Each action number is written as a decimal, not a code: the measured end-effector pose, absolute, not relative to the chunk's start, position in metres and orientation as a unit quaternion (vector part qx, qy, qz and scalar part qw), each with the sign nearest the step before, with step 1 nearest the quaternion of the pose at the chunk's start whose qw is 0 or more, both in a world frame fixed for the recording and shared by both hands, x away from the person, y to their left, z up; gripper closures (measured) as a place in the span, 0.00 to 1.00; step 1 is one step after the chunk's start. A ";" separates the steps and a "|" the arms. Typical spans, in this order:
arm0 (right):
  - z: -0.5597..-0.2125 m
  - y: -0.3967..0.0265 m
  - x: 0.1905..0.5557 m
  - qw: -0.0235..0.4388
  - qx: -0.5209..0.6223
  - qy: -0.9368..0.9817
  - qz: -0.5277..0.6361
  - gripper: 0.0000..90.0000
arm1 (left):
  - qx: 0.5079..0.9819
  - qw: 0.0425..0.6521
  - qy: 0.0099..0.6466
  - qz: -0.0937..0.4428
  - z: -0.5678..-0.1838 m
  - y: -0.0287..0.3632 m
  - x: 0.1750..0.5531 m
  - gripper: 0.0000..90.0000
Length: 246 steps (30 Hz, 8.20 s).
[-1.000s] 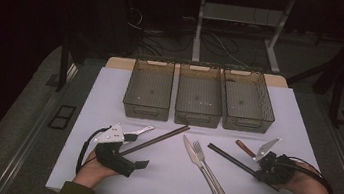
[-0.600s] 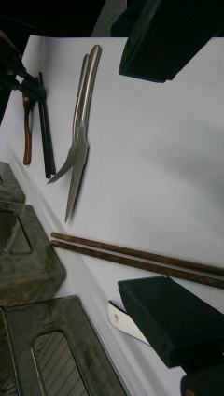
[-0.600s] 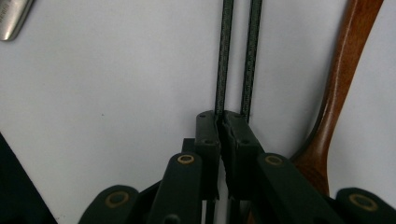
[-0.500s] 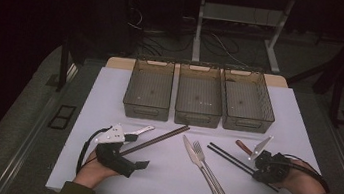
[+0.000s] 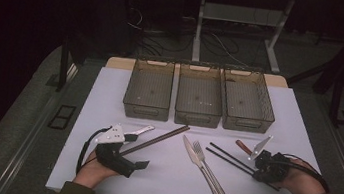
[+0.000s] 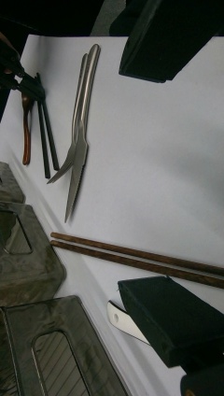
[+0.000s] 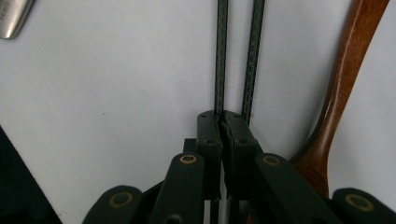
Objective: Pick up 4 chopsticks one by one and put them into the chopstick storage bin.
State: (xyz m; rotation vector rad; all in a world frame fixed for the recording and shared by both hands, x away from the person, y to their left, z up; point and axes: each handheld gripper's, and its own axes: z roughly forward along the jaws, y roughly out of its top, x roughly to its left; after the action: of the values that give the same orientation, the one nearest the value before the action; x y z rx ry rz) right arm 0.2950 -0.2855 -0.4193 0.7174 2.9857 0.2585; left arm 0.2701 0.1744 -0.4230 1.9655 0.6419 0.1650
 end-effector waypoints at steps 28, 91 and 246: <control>-0.412 -0.309 0.297 -0.009 0.286 0.922 0.259 0.95 | 0.817 0.508 0.264 0.068 -0.423 0.174 0.270 0.00; -0.371 -0.289 0.322 0.067 0.318 0.800 0.504 0.95 | 0.818 0.508 0.263 0.061 -0.427 0.166 0.271 0.00; -0.351 -0.220 0.373 0.076 0.295 0.838 0.453 0.38 | 0.825 0.497 0.259 0.070 -0.432 0.162 0.272 0.00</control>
State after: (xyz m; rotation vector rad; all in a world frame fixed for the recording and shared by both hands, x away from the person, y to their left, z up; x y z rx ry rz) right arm 0.3727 -0.2201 -0.3513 0.8857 2.5107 1.3581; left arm 0.2720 0.1624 -0.4318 1.9991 0.6271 0.1698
